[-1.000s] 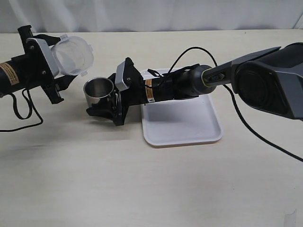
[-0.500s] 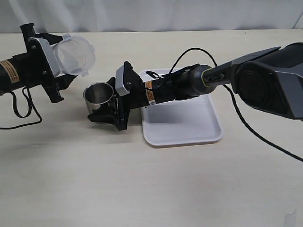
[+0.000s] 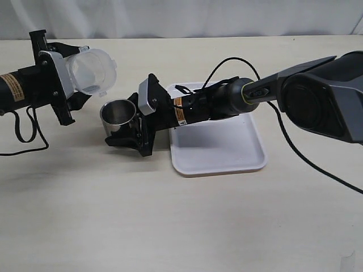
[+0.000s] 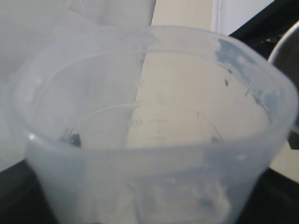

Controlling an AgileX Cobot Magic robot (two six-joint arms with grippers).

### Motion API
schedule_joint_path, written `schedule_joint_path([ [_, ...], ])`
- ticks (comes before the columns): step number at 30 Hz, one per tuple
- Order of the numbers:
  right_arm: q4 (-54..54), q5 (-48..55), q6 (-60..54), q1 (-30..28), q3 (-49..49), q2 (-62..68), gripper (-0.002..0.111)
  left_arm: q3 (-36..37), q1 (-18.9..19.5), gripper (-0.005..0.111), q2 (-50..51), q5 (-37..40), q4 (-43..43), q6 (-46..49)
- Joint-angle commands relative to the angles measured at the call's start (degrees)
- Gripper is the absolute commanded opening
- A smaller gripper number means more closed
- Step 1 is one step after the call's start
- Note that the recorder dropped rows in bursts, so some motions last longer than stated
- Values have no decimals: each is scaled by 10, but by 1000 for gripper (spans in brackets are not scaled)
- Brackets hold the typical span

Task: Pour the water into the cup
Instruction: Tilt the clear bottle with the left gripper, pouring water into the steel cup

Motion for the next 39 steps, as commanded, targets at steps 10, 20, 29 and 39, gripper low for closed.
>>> schedule_joint_path([
  [10,16,-7,3,-3,-1,-1,4,-5,-4,0,-3,-25,14,52],
  [20,22,-9,3,-3,-1,-1,4,-6,-4,0,-3,-32,12,77],
  [29,0,-15,4,-3,-1,-1,4,-6,-4,0,-3,-41,8,103],
  [39,-1,-15,11,-3,-1,-1,4,-12,-4,0,-3,-43,8,140],
])
